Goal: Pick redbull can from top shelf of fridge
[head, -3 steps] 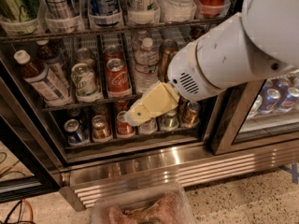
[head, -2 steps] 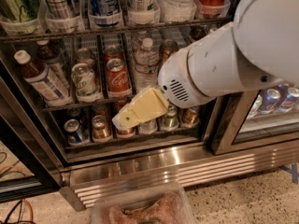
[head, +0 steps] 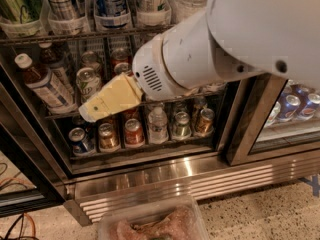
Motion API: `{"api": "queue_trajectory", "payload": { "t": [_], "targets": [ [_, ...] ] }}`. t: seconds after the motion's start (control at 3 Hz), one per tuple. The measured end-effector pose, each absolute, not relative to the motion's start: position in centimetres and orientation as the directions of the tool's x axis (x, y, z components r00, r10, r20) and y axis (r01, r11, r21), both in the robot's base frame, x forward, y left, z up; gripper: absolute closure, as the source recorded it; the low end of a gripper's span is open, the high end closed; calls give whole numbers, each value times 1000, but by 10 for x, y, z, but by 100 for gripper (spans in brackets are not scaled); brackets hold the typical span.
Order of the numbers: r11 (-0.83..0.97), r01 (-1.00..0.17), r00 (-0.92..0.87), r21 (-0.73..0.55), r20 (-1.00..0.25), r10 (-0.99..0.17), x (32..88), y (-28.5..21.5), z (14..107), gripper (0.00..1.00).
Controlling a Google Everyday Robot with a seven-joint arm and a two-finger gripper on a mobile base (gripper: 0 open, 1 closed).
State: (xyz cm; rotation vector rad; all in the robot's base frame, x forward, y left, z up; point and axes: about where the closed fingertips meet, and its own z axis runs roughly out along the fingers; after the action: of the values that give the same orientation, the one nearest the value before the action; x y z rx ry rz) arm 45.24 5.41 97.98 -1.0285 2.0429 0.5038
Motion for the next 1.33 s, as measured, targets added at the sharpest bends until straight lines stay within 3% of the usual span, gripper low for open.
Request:
{"api": "queue_trajectory", "payload": {
  "t": [0.67, 1.33],
  "targets": [
    [552, -832, -367, 59, -804, -468, 458, 80, 989, 0],
    [608, -794, -315, 7, -860, -402, 465, 112, 1009, 0]
  ]
}}
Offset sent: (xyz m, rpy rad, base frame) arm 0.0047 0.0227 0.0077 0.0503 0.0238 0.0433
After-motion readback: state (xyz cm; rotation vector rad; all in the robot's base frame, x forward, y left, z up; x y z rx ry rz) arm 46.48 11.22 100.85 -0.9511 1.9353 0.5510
